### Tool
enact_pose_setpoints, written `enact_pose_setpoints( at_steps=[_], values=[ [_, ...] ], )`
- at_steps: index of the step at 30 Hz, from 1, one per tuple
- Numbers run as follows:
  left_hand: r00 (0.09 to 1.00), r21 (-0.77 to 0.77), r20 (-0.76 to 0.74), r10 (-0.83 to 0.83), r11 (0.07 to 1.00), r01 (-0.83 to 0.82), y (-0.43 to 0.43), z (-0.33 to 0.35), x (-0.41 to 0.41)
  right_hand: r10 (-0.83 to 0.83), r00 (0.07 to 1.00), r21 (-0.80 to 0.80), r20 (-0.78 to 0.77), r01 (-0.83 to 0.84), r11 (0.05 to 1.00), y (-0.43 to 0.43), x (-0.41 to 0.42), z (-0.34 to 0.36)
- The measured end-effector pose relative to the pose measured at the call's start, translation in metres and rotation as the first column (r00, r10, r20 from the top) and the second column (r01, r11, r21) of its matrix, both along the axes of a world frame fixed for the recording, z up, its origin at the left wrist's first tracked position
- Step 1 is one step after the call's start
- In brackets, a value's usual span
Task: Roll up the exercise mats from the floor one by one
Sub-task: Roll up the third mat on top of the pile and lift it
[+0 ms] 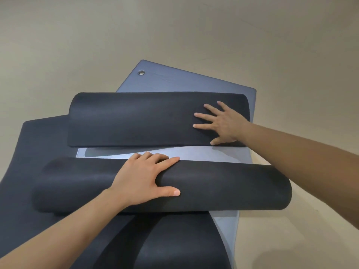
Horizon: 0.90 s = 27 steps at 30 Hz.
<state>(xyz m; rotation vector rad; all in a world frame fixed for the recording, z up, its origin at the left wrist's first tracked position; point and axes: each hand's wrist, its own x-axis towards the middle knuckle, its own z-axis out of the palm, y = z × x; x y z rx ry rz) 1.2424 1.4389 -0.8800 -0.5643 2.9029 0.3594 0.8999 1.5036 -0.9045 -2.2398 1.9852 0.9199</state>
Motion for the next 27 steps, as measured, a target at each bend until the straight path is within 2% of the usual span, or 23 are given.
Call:
enact_pose_setpoints(
  at_steps=[4,10,16,18,20,22,23,25,27],
  values=[
    [0.999,0.061,0.051,-0.003,0.998,0.000,-0.015,0.001,-0.013,-0.071,0.994,-0.089,-0.077,0.064,0.994,-0.009,0.001,-0.013],
    [0.995,0.155,0.102,0.003,0.988,-0.019,-0.032,0.002,-0.030,-0.156,0.988,-0.284,-0.011,0.146,0.948,-0.015,0.001,-0.024],
    [0.995,0.177,0.102,0.011,0.984,-0.029,-0.034,0.001,-0.029,-0.164,0.986,-0.343,-0.015,0.149,0.928,-0.019,-0.019,-0.011],
    [0.994,0.195,0.108,0.013,0.980,-0.034,-0.035,0.001,-0.030,-0.126,0.992,-0.505,0.013,0.115,0.856,-0.018,-0.022,-0.005],
    [0.993,0.214,0.118,0.014,0.976,-0.039,-0.038,0.002,-0.034,-0.168,0.983,-0.725,0.080,0.173,0.667,-0.026,-0.023,0.009],
    [0.992,0.219,0.123,0.017,0.975,-0.044,-0.043,0.003,-0.038,-0.223,0.946,-0.797,0.234,0.318,0.514,-0.040,-0.016,0.034],
    [0.992,0.218,0.125,0.020,0.975,-0.047,-0.045,0.004,-0.040,-0.189,0.931,-0.806,0.314,0.366,0.466,-0.046,-0.011,0.044],
    [0.991,0.213,0.128,0.024,0.976,-0.051,-0.048,0.005,-0.043,-0.027,0.896,-0.780,0.444,0.401,0.481,-0.053,0.003,0.053],
    [0.992,0.201,0.124,0.026,0.978,-0.051,-0.048,0.006,-0.043,0.085,0.892,-0.768,0.445,0.331,0.548,-0.047,0.019,0.045]
  ],
)
